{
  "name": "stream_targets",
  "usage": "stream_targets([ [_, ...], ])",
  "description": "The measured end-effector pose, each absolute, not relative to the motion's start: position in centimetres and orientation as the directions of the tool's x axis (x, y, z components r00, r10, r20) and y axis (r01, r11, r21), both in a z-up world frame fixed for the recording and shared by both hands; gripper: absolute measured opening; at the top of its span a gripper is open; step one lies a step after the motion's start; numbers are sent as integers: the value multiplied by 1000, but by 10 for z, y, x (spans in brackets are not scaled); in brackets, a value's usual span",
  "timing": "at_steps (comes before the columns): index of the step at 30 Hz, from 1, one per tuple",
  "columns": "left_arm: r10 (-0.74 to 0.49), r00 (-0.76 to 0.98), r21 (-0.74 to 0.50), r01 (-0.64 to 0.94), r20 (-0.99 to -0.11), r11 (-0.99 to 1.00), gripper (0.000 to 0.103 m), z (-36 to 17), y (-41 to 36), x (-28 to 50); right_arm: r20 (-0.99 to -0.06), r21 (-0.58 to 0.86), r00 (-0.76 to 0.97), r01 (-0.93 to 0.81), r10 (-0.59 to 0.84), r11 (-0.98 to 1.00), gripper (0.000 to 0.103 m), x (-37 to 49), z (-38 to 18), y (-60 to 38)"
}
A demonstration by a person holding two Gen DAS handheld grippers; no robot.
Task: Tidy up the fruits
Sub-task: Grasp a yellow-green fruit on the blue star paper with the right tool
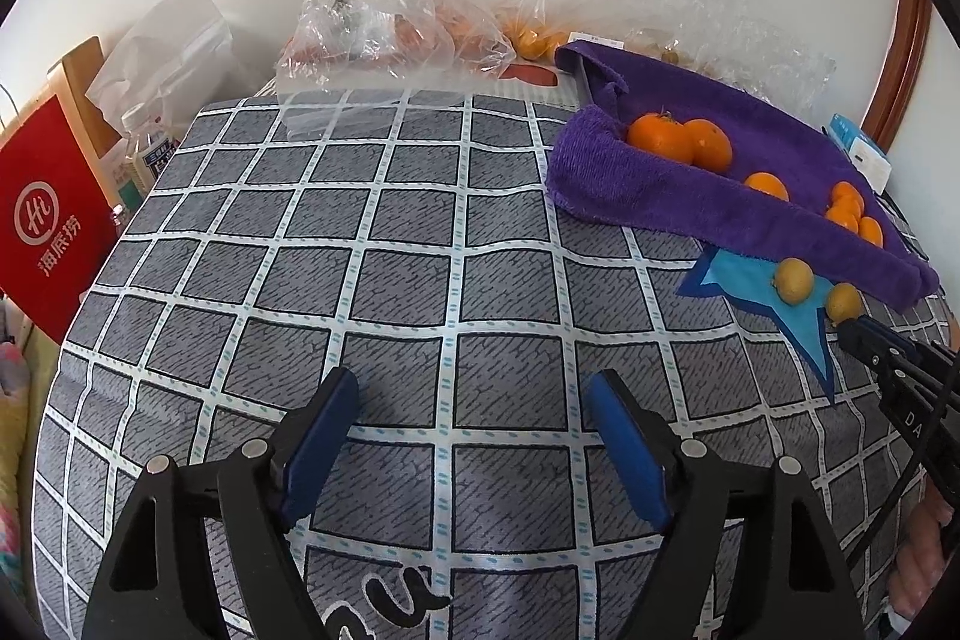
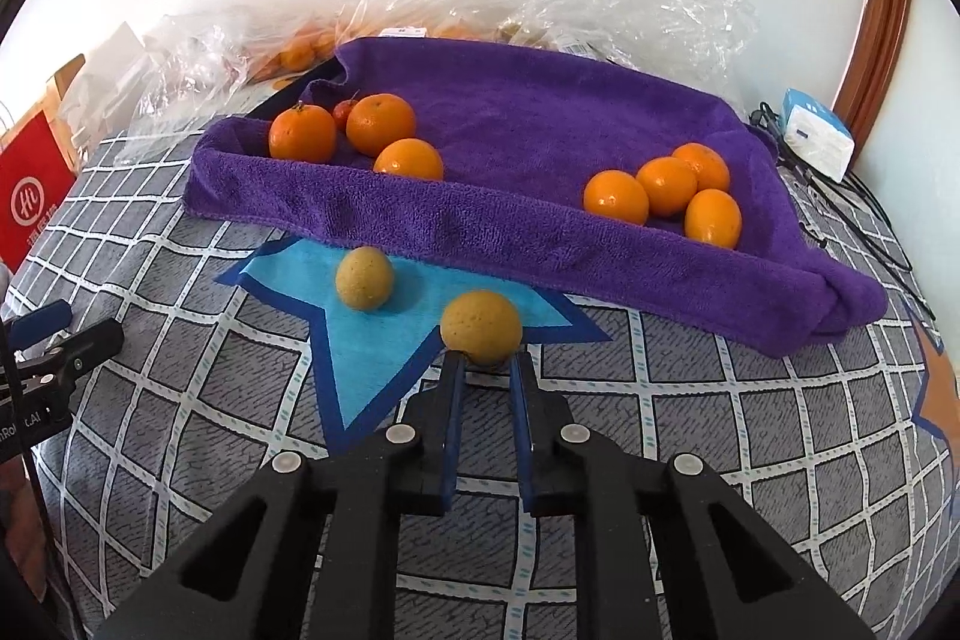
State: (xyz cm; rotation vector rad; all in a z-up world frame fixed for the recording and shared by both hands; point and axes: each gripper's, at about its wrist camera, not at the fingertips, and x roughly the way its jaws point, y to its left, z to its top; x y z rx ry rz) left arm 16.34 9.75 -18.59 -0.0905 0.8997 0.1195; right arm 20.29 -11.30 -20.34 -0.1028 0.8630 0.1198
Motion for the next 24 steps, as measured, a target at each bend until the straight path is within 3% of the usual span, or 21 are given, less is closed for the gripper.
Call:
stream_targets([
  [9, 86, 602, 2, -139, -794, 990, 86, -187, 95, 163, -756, -18, 649, -149, 84, 989, 14, 205, -197, -121],
  [11, 89, 599, 4, -142, -796, 990, 88, -187, 94, 163, -756, -14, 649, -151, 89, 988, 18, 208, -196, -119],
  [16, 92, 595, 5, -146, -799, 989, 91, -187, 96, 163, -755, -13, 646, -191, 116, 981, 47, 211, -199, -105],
  [24, 97, 591, 5, -155, -801, 988, 93, -187, 99, 162, -762, -14, 635, -216, 130, 976, 53, 220, -200, -91],
])
